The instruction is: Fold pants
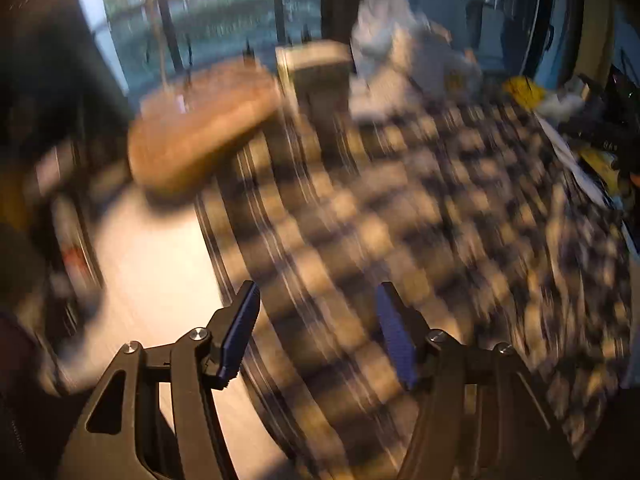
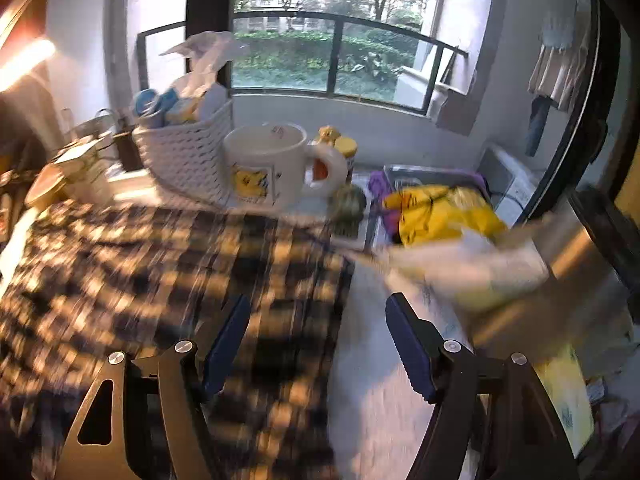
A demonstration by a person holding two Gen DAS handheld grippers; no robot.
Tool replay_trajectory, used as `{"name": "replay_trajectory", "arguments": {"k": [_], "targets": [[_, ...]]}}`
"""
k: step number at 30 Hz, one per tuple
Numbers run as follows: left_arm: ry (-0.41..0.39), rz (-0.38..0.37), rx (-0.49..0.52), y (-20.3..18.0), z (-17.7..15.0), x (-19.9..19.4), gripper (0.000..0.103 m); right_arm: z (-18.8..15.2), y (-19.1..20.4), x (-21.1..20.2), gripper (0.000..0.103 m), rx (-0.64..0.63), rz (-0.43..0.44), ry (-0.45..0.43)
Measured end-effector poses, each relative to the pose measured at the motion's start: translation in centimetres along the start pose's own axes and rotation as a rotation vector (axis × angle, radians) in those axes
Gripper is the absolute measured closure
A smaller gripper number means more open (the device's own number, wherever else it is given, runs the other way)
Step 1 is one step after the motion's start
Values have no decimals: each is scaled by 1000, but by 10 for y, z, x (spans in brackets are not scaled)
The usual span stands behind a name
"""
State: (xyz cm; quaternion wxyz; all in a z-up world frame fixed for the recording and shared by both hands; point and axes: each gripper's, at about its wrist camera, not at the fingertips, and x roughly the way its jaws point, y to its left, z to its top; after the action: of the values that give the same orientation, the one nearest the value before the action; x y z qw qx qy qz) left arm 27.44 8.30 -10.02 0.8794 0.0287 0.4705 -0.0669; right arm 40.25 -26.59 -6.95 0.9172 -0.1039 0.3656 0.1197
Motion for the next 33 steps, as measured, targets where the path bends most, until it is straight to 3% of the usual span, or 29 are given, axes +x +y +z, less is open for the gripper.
{"name": "replay_trajectory", "arguments": {"k": [5,9,12,14,15,16,18,19,20,22,26,28,30,32,33], "targets": [[89,-1,-55,-5,-45,-2,38,-47,2,-29,31,-4,43,52],[66,-23,-131,-4,-55,-10,34,-84,3,-40,31,-3,80,110],[-4,-18,-110,-7,-57,-8,35,-104,2,-35,31,10,94,147],[-35,27,-71,-11,-57,-5,58,-112,3,-29,31,31,105,164],[-41,37,-60,-11,-54,-5,83,-114,4,-28,31,35,105,164],[-36,22,-70,-6,-52,-3,94,-115,7,-27,31,39,104,162],[-47,21,-88,2,-47,-1,96,-119,11,-27,31,44,103,154],[-60,40,-82,6,-46,0,96,-119,14,-28,37,45,102,146],[-75,80,-84,9,-41,3,97,-120,16,-29,52,41,111,142],[-109,128,-94,18,-29,5,97,-119,18,-31,63,41,121,134],[-204,161,-157,48,3,2,97,-113,20,-34,72,71,123,104],[-224,143,-193,59,14,3,91,-109,25,-37,72,72,126,93],[-184,95,-229,67,22,2,85,-108,31,-40,72,56,119,90],[-189,65,-251,68,16,-12,53,-110,34,-44,72,44,103,89],[-198,59,-256,67,10,-19,28,-112,33,-47,72,45,100,86]]}}
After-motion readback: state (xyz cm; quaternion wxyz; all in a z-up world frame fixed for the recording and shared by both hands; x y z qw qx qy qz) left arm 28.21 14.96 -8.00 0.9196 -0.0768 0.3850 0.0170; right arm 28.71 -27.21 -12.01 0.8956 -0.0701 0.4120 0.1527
